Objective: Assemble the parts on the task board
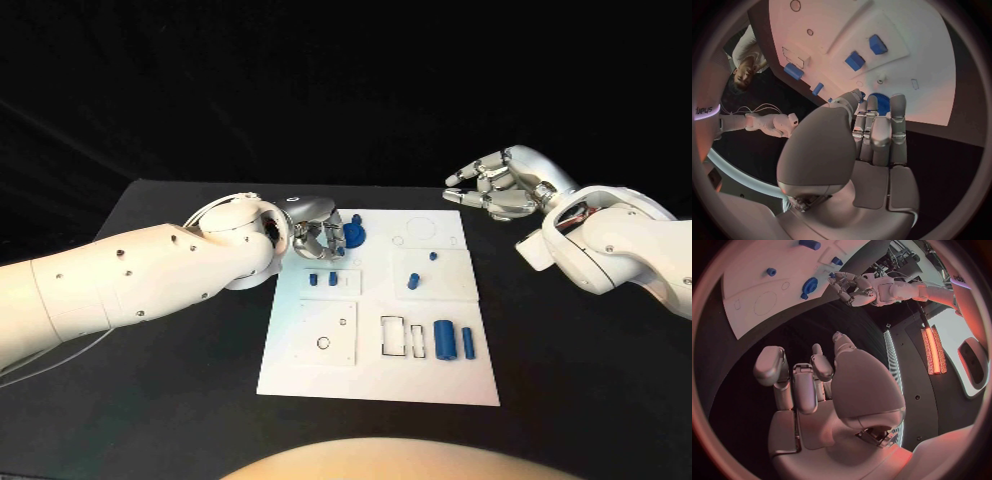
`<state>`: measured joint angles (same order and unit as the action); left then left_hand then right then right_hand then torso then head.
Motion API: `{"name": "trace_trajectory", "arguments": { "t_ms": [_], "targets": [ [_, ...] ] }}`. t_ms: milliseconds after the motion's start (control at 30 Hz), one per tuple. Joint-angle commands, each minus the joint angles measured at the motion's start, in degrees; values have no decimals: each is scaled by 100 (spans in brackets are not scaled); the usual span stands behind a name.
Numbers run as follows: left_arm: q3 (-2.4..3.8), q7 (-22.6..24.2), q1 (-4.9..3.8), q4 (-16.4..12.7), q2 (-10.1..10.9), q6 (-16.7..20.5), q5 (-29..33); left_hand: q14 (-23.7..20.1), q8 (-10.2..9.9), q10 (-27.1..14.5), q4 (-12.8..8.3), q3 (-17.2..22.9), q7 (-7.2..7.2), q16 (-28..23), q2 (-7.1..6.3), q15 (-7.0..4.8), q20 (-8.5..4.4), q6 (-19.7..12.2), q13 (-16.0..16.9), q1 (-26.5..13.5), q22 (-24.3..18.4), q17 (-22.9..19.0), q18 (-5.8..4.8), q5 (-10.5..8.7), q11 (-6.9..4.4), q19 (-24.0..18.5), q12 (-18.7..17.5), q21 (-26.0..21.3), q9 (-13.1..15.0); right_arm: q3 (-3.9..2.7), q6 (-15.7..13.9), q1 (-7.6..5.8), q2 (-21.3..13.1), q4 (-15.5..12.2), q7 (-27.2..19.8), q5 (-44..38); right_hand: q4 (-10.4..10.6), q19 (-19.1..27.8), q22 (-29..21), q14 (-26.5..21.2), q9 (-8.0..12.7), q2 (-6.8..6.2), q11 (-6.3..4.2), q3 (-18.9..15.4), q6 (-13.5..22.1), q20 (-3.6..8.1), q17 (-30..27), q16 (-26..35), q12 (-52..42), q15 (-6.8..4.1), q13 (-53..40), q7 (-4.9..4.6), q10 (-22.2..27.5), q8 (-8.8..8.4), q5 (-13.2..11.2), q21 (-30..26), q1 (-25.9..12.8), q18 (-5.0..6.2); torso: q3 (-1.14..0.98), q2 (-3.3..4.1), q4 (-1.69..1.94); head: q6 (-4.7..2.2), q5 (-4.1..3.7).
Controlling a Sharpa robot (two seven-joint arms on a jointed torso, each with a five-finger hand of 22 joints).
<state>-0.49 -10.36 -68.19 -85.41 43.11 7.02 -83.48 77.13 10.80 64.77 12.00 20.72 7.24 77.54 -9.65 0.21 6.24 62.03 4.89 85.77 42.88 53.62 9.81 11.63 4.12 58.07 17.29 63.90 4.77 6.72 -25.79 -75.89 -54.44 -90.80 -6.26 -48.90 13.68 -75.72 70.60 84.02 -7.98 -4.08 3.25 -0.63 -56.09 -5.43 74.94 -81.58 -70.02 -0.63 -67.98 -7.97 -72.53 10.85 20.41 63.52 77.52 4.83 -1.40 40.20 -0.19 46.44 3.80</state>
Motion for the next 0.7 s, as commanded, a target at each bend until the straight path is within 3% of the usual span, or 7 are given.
{"name": "trace_trajectory", "arguments": {
  "t_ms": [33, 300, 700],
  "targets": [
    [6, -73, -5, -2, 59, -53, 107, 21, -34, 36, 23, -7, -7, 34, -7, 1, 15, 38, 7, -41, 5, 0, -8, -5, -12, 37, -7, 37, 6, -3, 8, 3, -4, 3, -44, -33, -43, 13, -8, 284, 3, 59, -16, -4, 12, 29, 161, 20, 0, -45, -5, 14, -11, 33, 34, -20, 18, 117, 0, 7, -2, -2, 4],
    [6, -89, -2, 77, 164, -97, 129, 24, -36, 50, 17, -6, -15, 34, -9, -4, 13, 55, 9, -38, 7, -7, -9, -4, -19, 43, -13, 39, 7, -3, 7, 3, -4, 1, -43, -33, -43, 13, -8, 284, 3, 59, -16, -4, 12, 29, 161, 20, 0, -45, -5, 14, -11, 33, 34, -20, 18, 117, -2, 12, -10, 1, 13],
    [3, -80, 9, 134, 150, -212, 180, 27, -53, 70, 38, -30, -20, 31, -35, -9, 9, 72, 9, -86, -6, -26, -8, -8, -21, 42, -35, 31, 5, -3, 5, 3, -12, -4, -41, -33, -43, 13, -8, 284, 3, 59, -16, -4, 12, 29, 161, 20, 0, -45, -5, 14, -11, 33, 34, -20, 18, 117, -6, 10, -10, 27, 36]
  ]
}}
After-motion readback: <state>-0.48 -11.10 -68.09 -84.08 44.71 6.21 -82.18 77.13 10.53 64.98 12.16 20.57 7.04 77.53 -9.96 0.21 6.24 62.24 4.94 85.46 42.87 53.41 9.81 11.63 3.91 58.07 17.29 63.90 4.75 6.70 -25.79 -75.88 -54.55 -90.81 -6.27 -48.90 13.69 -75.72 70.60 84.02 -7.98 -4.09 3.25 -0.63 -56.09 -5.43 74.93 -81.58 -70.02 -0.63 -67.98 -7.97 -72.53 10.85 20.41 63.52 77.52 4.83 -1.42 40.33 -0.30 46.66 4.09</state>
